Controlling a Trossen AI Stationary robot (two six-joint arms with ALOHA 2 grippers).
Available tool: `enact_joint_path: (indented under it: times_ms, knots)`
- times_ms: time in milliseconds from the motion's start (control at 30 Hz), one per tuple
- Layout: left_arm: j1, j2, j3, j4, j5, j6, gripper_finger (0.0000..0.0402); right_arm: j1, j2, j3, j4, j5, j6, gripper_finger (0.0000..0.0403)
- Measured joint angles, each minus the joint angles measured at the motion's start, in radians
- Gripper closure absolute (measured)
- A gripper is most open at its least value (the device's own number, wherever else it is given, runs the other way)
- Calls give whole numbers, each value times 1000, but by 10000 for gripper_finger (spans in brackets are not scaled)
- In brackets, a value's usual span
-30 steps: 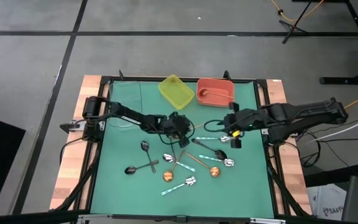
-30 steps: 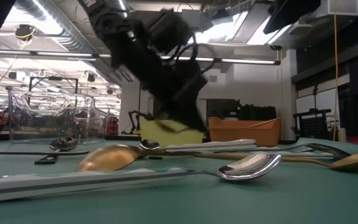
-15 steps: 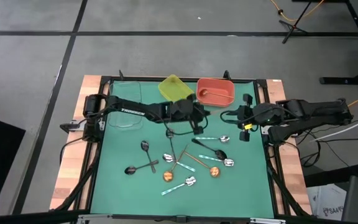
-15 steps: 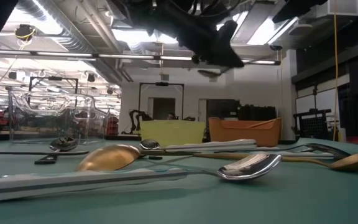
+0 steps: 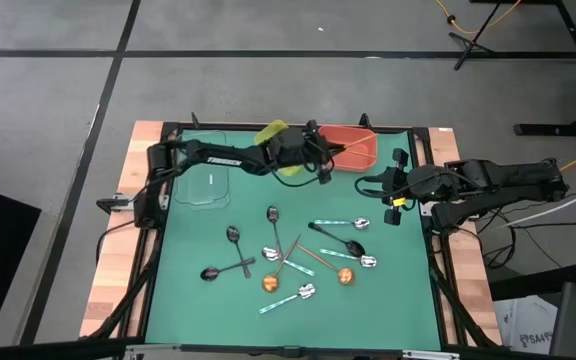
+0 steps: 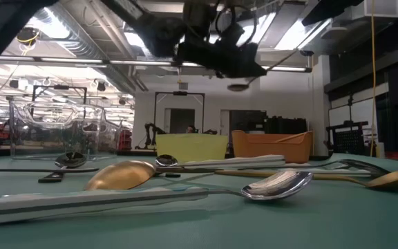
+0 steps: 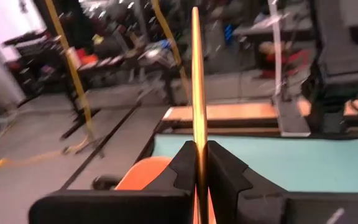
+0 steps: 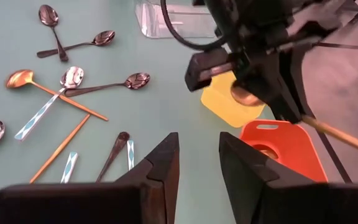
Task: Sort silverware by color (type)
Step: Put the gold spoon into the orange bin
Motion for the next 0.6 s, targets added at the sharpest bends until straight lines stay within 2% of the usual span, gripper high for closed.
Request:
enact_joint_path:
  times_ms: [333,600]
  knots:
    - [99,150,0,241,150,1,384,0,0,0,-1,0,0,299]
    - [127,182,0,260,157,-25,384,0,1,0,0,3,0,299]
